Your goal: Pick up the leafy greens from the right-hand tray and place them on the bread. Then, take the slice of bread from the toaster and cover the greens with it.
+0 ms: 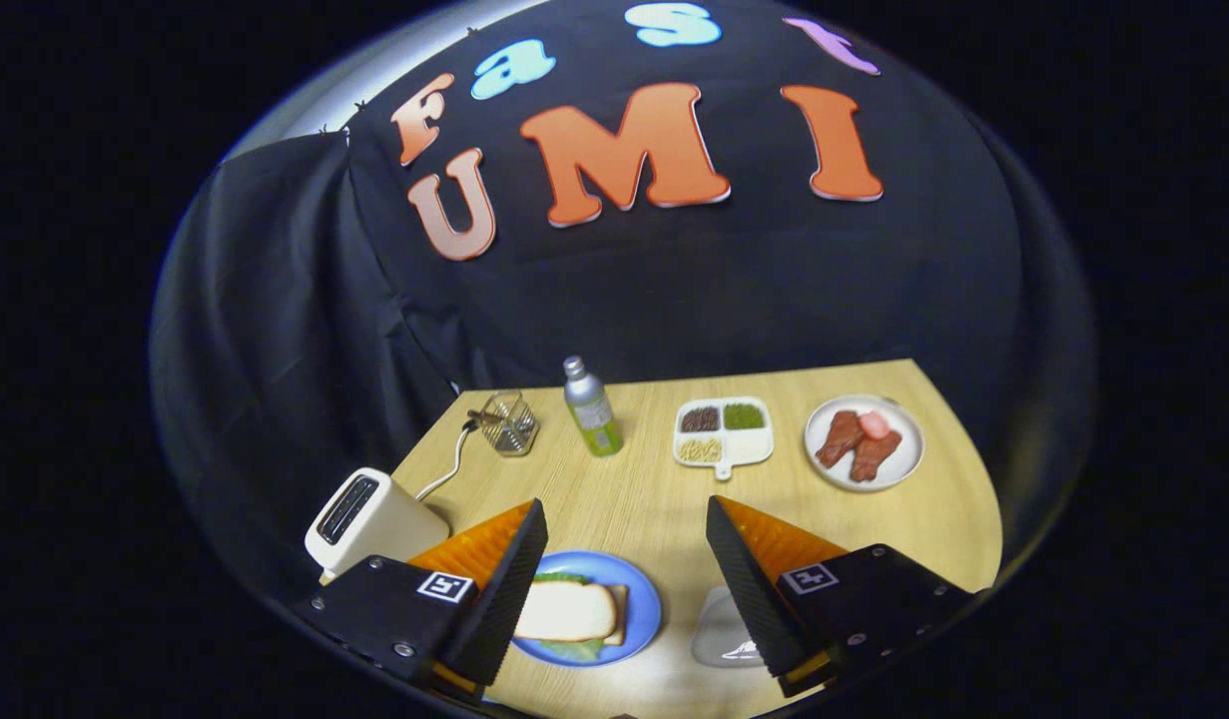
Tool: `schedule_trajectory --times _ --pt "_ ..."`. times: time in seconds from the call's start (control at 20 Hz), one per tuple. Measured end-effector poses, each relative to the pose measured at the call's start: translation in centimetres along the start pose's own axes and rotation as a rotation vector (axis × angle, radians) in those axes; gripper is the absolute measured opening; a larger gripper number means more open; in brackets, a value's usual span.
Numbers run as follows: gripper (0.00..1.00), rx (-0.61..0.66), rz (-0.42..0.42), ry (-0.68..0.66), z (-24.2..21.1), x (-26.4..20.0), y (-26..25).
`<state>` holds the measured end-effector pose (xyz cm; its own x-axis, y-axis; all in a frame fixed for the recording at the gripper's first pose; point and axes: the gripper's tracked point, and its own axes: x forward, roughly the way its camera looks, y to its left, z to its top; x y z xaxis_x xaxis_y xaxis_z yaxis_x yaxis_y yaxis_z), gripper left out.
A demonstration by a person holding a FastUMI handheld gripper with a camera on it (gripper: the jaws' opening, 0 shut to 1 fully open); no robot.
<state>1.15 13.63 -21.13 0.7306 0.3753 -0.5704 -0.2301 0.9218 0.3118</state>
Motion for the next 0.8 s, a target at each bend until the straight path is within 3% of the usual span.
schedule_trajectory --times 0.5,0.8 --pt "0.98 -0.110 -0.149 -0.396 11.7 -9.0 -3.4" --pt "0.98 -0.145 -0.173 -0.559 16.0 -12.8 -2.9"
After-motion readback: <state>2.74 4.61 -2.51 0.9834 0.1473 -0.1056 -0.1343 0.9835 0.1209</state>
